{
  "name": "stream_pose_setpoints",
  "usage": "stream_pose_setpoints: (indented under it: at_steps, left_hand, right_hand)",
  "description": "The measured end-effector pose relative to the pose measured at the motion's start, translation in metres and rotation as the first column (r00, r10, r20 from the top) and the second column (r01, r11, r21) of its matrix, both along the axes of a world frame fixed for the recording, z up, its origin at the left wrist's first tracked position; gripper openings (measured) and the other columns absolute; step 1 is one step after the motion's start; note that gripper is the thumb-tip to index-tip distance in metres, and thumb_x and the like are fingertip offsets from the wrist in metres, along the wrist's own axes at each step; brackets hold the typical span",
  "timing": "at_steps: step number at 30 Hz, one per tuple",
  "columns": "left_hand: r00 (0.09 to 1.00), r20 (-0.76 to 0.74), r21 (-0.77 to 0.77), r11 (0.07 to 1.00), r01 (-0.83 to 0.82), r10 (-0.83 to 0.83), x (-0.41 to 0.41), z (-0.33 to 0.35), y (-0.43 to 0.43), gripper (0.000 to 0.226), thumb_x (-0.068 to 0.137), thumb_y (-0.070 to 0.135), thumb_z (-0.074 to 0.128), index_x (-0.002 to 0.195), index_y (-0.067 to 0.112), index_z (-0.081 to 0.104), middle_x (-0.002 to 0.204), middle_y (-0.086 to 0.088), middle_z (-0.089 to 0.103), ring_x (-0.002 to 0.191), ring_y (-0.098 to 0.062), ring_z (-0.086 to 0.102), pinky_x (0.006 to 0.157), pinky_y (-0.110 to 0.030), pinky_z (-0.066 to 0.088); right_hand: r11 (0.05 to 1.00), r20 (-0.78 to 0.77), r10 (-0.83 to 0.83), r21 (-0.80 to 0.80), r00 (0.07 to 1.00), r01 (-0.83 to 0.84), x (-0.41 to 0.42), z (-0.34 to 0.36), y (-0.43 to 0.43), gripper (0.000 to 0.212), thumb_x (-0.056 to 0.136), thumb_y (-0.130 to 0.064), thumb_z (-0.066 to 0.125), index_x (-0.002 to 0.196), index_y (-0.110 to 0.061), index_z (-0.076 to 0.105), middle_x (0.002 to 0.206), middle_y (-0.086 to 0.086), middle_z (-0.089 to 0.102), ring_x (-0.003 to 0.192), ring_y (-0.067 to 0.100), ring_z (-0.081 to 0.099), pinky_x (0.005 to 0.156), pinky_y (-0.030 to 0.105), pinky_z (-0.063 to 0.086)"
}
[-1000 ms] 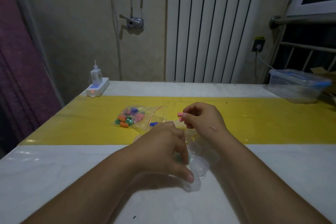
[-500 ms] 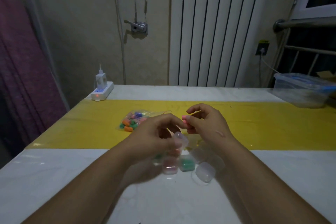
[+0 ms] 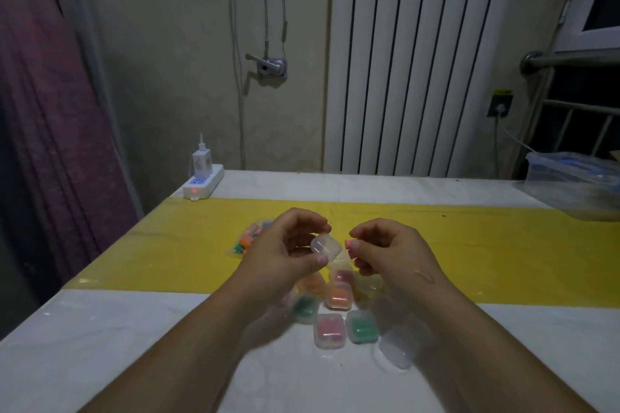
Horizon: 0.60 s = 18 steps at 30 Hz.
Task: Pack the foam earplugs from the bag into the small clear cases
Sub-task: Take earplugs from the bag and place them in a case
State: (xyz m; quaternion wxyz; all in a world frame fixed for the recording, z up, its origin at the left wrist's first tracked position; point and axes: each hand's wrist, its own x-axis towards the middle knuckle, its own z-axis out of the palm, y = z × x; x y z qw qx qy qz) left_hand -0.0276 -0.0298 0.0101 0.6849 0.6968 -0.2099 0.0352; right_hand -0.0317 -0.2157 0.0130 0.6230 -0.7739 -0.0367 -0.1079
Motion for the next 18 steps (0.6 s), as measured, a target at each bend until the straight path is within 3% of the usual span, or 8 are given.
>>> stream_pose_setpoints:
  at_steps: [5,10,12,15,18]
  left_hand:
    - [1.000,0.004,-0.035,0.999,-0.019,0.019,0.003,-0.004,-0.001,0.043,0.076,-0.017,0.070,0.101,0.017,0.064,0.108,-0.002,0.072,0.103,-0.017,0.068,0.086,-0.032,0.054]
    - [0.999,0.000,-0.039,0.999,-0.038,0.038,0.006,-0.007,-0.001,0.041,0.079,-0.015,0.068,0.101,0.019,0.069,0.108,-0.001,0.072,0.105,-0.022,0.067,0.087,-0.035,0.056]
    - [0.998,-0.022,-0.046,0.997,-0.062,0.062,0.006,-0.008,-0.001,0.039,0.082,-0.013,0.066,0.102,0.020,0.071,0.105,0.000,0.073,0.100,-0.021,0.067,0.087,-0.038,0.055]
    - [0.997,-0.023,-0.037,0.997,-0.068,0.067,0.006,-0.007,-0.001,0.035,0.085,-0.010,0.065,0.102,0.020,0.072,0.104,-0.006,0.073,0.093,-0.018,0.064,0.085,-0.035,0.054]
    - [0.998,-0.006,-0.034,0.997,-0.070,0.070,0.008,-0.008,-0.001,0.033,0.085,-0.010,0.064,0.102,0.017,0.073,0.110,-0.017,0.069,0.100,-0.030,0.063,0.091,-0.042,0.052]
  right_hand:
    - [1.000,-0.031,0.010,0.022,0.999,-0.009,0.000,-0.001,0.002,0.013,0.086,-0.004,0.070,0.097,-0.010,0.068,0.072,0.010,0.070,0.055,0.012,0.060,0.053,0.024,0.051]
    - [0.999,-0.017,0.043,0.015,0.999,-0.042,-0.005,0.001,0.003,0.009,0.087,-0.001,0.067,0.089,-0.008,0.072,0.072,0.011,0.068,0.056,0.013,0.059,0.052,0.020,0.050]
    - [0.996,-0.023,0.084,0.029,0.996,-0.083,-0.008,0.003,0.005,0.014,0.089,0.001,0.065,0.085,-0.009,0.074,0.075,0.013,0.070,0.060,0.018,0.064,0.059,0.027,0.057]
    - [0.994,-0.043,0.109,0.031,0.993,-0.108,-0.010,0.004,0.007,0.015,0.090,-0.001,0.064,0.086,-0.010,0.076,0.080,0.015,0.074,0.080,0.043,0.070,0.080,0.048,0.059]
    - [0.993,-0.056,0.112,0.045,0.992,-0.110,-0.010,0.004,0.009,0.015,0.090,-0.002,0.064,0.085,-0.009,0.075,0.080,0.016,0.074,0.075,0.040,0.068,0.081,0.049,0.058]
